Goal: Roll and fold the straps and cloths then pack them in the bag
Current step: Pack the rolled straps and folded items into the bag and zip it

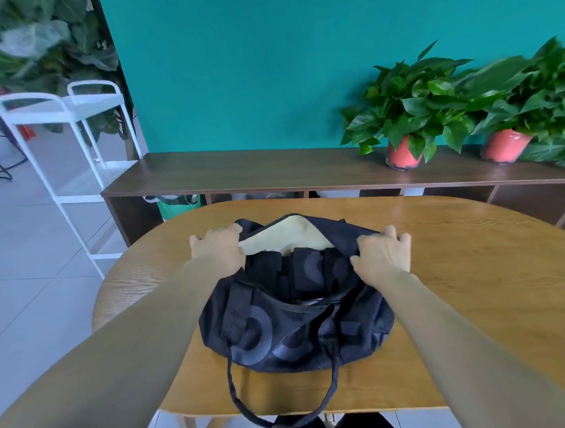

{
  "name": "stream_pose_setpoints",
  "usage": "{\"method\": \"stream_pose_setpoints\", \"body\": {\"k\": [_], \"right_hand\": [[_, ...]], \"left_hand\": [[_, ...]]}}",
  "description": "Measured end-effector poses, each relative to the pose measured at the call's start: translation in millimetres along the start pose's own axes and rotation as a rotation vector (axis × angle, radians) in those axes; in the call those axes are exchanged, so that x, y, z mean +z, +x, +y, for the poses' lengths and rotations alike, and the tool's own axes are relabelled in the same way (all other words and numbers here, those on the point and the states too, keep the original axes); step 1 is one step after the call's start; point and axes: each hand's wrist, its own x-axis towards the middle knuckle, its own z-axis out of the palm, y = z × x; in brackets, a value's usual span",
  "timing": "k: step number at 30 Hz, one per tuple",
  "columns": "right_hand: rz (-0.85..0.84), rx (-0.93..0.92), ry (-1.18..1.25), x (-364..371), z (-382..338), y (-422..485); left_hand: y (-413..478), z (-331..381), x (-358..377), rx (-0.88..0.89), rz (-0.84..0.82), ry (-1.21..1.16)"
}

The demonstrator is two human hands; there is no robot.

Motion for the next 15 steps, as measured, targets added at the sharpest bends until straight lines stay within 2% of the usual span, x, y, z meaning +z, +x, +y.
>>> {"method": "stream_pose_setpoints", "body": {"k": [4, 8, 15], "right_hand": [[-0.081, 0.101, -0.040, 13.1, 11.7, 3.0], [-0.147, 0.018, -0.122, 24.4, 11.8, 13.6], [-0.142, -0.064, -0.295, 32.9, 18.1, 25.9]], "left_hand": [[0.9, -3.0, 1.4, -0.121, -0.061, 0.015], [6.6, -9.0, 6.2, -0.097, -0.100, 0.077], [16.2, -17.1, 3.8, -0.099, -0.200, 0.106]]}}
